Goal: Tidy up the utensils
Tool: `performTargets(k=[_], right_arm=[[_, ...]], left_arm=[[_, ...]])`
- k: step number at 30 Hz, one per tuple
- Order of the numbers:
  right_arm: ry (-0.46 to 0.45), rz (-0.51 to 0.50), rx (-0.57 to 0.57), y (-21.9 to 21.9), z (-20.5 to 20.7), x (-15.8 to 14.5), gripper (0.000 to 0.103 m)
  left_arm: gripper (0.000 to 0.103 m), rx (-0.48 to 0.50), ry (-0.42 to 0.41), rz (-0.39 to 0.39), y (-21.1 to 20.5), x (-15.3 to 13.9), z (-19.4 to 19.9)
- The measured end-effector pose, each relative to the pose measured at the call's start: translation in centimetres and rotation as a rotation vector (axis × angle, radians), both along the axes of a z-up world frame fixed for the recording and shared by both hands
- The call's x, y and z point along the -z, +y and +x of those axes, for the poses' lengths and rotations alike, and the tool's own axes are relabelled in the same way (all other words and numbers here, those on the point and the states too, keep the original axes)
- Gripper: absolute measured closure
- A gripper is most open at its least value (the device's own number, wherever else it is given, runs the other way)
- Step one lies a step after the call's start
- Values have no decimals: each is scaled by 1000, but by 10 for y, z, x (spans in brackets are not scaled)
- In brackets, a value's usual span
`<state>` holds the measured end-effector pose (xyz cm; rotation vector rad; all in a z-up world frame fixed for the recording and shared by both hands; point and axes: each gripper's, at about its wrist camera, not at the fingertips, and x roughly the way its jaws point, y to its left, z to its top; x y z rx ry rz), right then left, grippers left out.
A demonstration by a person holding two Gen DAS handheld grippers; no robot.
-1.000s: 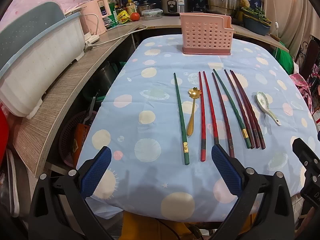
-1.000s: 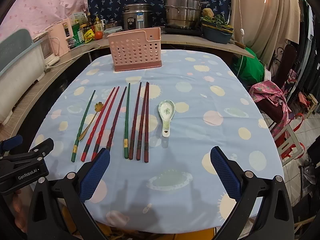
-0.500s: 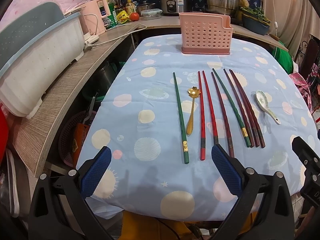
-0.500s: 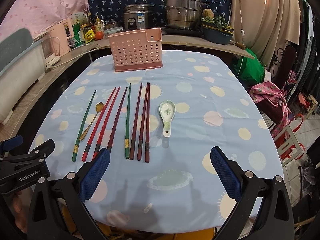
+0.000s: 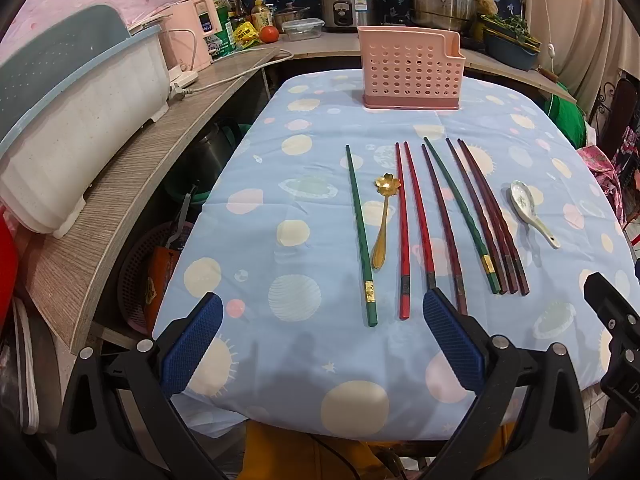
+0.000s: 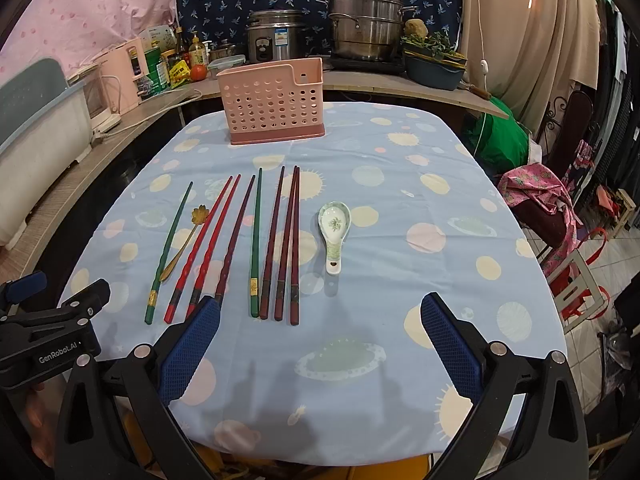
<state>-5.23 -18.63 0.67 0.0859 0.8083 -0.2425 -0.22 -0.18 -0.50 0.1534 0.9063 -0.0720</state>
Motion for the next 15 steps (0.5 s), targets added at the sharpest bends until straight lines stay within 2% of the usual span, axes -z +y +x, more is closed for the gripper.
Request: performTargets(k=[15], right_arm=[[6, 1, -1, 1, 1, 1, 7]], left_arm=[[7, 3, 12, -2, 0, 2, 1]])
